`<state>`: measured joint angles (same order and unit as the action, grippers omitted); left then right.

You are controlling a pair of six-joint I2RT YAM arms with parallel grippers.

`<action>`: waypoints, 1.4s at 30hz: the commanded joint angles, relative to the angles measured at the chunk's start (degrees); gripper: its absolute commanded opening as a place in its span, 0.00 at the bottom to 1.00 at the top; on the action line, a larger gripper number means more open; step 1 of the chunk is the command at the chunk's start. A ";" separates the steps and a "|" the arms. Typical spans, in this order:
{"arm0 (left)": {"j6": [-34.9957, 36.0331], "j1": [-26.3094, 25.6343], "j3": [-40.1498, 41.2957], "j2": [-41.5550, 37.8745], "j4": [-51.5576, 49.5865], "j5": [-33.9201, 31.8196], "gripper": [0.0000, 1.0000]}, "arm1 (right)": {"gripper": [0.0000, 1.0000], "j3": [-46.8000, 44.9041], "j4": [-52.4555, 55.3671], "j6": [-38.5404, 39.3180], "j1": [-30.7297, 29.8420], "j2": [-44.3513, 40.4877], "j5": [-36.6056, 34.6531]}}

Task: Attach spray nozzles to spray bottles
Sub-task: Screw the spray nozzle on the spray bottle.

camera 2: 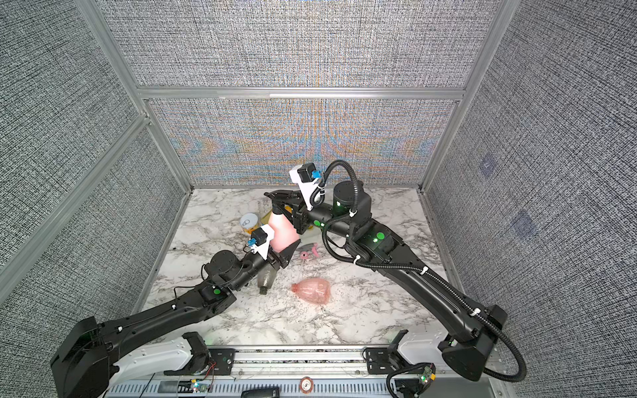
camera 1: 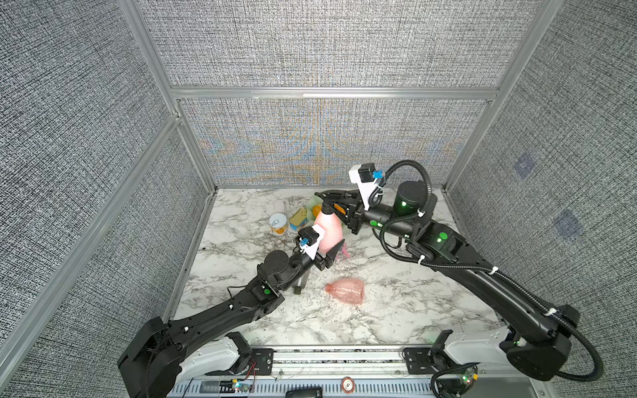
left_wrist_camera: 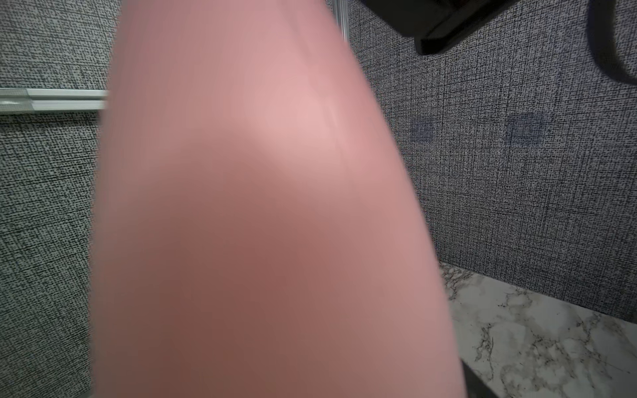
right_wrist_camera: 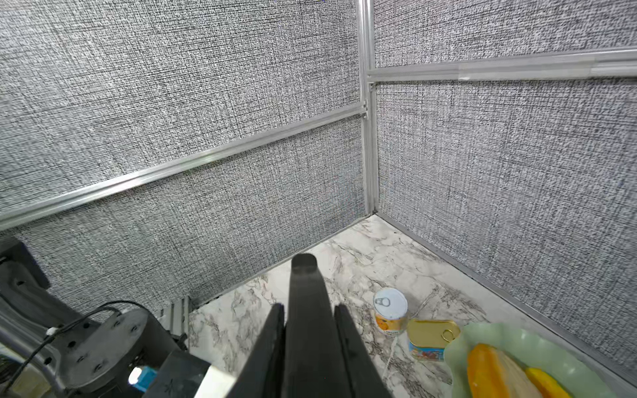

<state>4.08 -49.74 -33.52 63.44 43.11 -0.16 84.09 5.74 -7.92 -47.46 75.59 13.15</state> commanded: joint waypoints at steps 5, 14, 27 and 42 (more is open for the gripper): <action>3.05 -0.09 -1.82 0.32 6.39 -6.33 0.72 | 0.22 1.85 15.31 0.42 -5.43 2.59 -20.67; 7.34 -0.14 -1.68 0.94 7.84 -12.30 0.71 | 0.22 5.84 15.70 -5.73 -12.52 6.55 -41.40; 11.86 -0.07 -0.81 3.03 11.09 -17.33 0.70 | 0.27 11.64 14.13 -11.53 -17.50 13.73 -53.60; 11.06 -0.03 0.32 3.56 11.64 -14.45 0.71 | 0.52 17.14 15.13 -4.68 -18.51 9.36 -50.75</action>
<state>15.40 -49.78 -33.43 67.02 51.42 -15.62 100.44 19.64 -14.46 -65.65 85.41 -37.32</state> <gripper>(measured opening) 0.707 0.506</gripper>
